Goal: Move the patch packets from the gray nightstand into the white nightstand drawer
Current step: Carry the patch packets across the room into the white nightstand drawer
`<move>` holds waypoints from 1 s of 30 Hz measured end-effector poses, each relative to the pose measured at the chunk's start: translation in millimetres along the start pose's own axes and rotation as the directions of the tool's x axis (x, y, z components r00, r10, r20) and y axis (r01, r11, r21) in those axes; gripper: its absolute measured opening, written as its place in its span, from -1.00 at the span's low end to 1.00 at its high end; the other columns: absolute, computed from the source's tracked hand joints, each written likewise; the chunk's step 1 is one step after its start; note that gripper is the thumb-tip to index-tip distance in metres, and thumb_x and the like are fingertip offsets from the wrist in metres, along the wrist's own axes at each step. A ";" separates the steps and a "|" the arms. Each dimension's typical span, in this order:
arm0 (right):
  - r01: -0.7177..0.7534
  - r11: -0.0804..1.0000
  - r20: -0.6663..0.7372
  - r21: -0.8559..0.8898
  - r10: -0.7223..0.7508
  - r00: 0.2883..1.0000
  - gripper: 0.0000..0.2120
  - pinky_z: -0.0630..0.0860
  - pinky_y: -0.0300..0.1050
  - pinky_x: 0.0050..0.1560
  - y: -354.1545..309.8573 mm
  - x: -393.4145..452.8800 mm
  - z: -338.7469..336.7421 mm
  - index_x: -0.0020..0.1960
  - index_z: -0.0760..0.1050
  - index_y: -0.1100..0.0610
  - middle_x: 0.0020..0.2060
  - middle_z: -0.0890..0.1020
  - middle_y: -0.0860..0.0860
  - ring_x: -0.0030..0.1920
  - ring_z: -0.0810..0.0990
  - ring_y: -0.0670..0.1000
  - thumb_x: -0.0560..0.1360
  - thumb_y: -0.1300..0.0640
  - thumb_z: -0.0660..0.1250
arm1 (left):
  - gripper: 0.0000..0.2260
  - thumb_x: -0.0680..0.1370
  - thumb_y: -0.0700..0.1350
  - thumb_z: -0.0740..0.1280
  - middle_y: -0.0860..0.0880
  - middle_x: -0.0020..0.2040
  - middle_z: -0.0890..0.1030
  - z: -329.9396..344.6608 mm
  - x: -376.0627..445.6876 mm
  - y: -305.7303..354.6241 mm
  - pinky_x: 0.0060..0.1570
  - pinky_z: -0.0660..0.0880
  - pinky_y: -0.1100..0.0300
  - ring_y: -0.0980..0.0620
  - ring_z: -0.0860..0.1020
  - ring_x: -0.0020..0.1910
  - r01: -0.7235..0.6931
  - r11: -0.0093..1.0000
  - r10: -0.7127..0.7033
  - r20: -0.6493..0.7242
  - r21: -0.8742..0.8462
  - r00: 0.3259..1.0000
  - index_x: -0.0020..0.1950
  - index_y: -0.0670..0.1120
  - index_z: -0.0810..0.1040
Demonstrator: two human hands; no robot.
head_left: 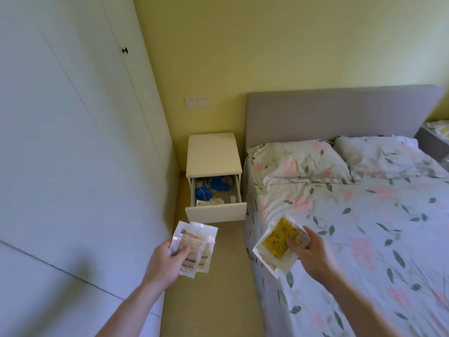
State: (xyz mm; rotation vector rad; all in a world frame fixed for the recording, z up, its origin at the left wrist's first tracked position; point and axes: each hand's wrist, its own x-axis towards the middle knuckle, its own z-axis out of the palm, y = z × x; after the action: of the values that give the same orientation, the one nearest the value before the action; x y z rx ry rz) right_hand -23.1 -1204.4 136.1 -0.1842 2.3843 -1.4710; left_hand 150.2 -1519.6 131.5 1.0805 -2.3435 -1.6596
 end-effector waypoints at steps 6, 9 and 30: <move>0.003 1.000 0.102 -0.014 -0.002 0.995 -0.90 0.47 -0.26 -0.35 -41.2 106.5 33.8 0.02 0.61 -0.06 -0.24 0.72 -0.12 -0.36 0.62 -0.21 0.58 0.13 0.42 | -0.86 0.63 -0.04 0.36 0.13 0.04 0.70 -14.6 95.8 2.3 -0.11 0.58 0.21 0.11 0.65 0.02 0.075 0.997 -0.076 -0.044 -0.029 0.996 0.18 0.08 0.61; -0.019 0.999 0.111 -0.033 0.023 0.994 -0.91 0.45 -0.26 -0.36 -52.5 155.7 57.0 0.00 0.60 -0.06 -0.23 0.72 -0.07 -0.37 0.59 -0.21 0.57 0.13 0.43 | -0.85 0.64 -0.04 0.35 0.11 0.07 0.68 -19.8 154.6 0.5 -0.10 0.57 0.20 0.09 0.63 0.04 0.118 0.993 -0.118 -0.023 -0.023 0.993 0.19 0.09 0.59; -0.285 0.950 0.134 -0.130 0.302 0.944 -0.78 0.67 0.04 0.05 -60.4 454.7 159.8 0.19 0.58 -0.03 0.01 0.71 -0.05 0.00 0.69 -0.03 0.56 0.15 0.44 | -0.80 0.60 -0.06 0.38 0.01 0.12 0.67 9.9 509.6 17.5 0.06 0.64 -0.02 -0.01 0.64 0.04 0.399 0.909 -0.413 0.123 0.122 0.902 0.23 0.04 0.58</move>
State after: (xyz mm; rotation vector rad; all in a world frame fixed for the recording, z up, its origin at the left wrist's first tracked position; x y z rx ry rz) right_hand -397.5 -1494.3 27.8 0.0333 2.2537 -1.1497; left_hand -244.8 -1802.8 -23.1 1.6155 -2.4304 -1.8235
